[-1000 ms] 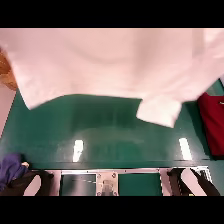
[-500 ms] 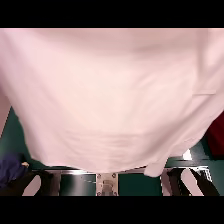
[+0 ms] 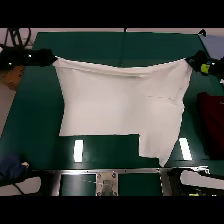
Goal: Fold the shirts.
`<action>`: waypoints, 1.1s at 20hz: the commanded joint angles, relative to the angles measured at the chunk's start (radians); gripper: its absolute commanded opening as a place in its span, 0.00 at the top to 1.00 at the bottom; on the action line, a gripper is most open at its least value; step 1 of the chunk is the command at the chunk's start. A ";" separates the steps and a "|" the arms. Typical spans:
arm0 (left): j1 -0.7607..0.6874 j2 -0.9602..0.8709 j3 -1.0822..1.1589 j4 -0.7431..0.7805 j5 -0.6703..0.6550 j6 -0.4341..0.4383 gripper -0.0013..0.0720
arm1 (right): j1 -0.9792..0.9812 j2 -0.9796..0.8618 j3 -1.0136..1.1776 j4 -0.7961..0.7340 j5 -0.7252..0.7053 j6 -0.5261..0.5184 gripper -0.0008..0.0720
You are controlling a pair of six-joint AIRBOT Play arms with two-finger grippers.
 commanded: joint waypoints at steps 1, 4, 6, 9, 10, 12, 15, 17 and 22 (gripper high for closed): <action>-0.016 -0.150 -0.016 -0.089 0.188 -0.003 0.95 | 0.019 -0.309 0.200 0.038 0.027 -0.022 0.97; -0.015 -0.194 -0.016 -0.093 0.209 0.014 0.95 | 0.016 -0.471 0.372 0.033 0.104 0.005 0.97; -0.015 -0.212 -0.016 -0.069 0.199 0.012 0.95 | 0.002 -0.506 0.389 0.002 0.134 0.008 0.97; -0.013 -0.214 -0.016 0.029 0.122 -0.001 0.95 | -0.035 -0.502 0.388 -0.151 0.274 0.028 0.97; -0.013 -0.214 -0.016 0.079 0.078 -0.018 0.95 | -0.047 -0.497 0.388 -0.208 0.322 0.050 0.97; -0.014 -0.214 -0.017 0.182 -0.006 -0.048 0.95 | -0.057 -0.478 0.360 -0.325 0.383 0.074 0.97; -0.014 -0.228 -0.024 0.208 -0.063 -0.051 0.95 | -0.052 -0.452 0.271 -0.364 0.389 0.075 0.97; -0.024 -0.251 -0.024 0.205 -0.089 -0.052 0.95 | -0.051 -0.449 0.239 -0.364 0.386 0.074 0.97; -0.039 -0.278 -0.024 0.247 -0.172 -0.078 0.95 | -0.050 -0.449 0.233 -0.364 0.383 0.075 0.97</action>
